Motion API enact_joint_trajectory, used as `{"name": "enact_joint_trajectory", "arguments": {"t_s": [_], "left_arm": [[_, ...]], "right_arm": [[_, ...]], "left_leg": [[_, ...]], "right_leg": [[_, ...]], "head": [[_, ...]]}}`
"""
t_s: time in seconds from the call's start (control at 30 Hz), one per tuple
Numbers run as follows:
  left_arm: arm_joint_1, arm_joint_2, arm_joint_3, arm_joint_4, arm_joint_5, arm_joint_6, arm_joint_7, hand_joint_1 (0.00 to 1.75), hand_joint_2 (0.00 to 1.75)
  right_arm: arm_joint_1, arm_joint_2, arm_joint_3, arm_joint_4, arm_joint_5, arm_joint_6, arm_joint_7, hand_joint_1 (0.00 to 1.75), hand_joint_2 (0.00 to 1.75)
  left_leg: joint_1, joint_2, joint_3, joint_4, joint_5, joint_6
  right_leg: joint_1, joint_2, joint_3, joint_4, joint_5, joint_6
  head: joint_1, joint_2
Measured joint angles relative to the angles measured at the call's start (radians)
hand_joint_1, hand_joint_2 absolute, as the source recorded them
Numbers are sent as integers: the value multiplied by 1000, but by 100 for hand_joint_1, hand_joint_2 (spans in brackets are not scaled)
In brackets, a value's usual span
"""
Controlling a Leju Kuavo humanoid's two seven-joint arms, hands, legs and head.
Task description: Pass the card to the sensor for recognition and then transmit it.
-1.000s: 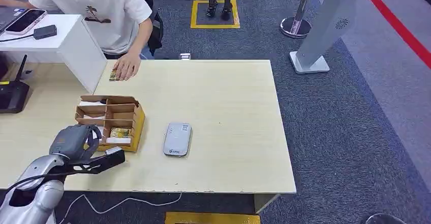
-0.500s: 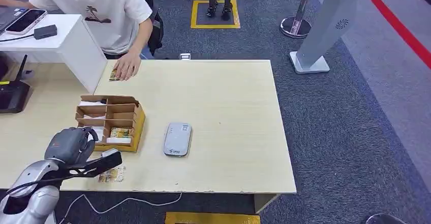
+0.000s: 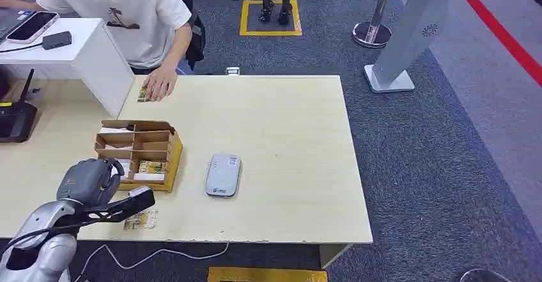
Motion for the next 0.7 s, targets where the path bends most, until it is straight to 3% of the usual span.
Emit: {"name": "enact_joint_trajectory", "arguments": {"t_s": [0.27,0.3,0.33,0.7], "left_arm": [[0,-13,7,-20,-24,28,0,175,175],[0,-15,10,-25,-26,32,0,2,175],[0,-18,13,-33,-37,39,1,0,0],[-21,-126,50,-89,-156,123,17,0,0]], "right_arm": [[1,0,-1,0,0,0,1,0,0],[1,0,-3,0,0,0,1,0,0],[1,0,-6,0,0,0,2,0,0],[1,0,-23,0,0,0,2,0,0]], "left_leg": [[0,0,0,0,0,0],[0,0,0,0,0,0],[0,0,0,0,0,0],[0,0,0,0,0,0]], "right_leg": [[0,0,0,0,0,0],[0,0,0,0,0,0],[0,0,0,0,0,0],[0,0,0,0,0,0]], "head": [[0,0],[0,0],[0,0],[0,0]]}}
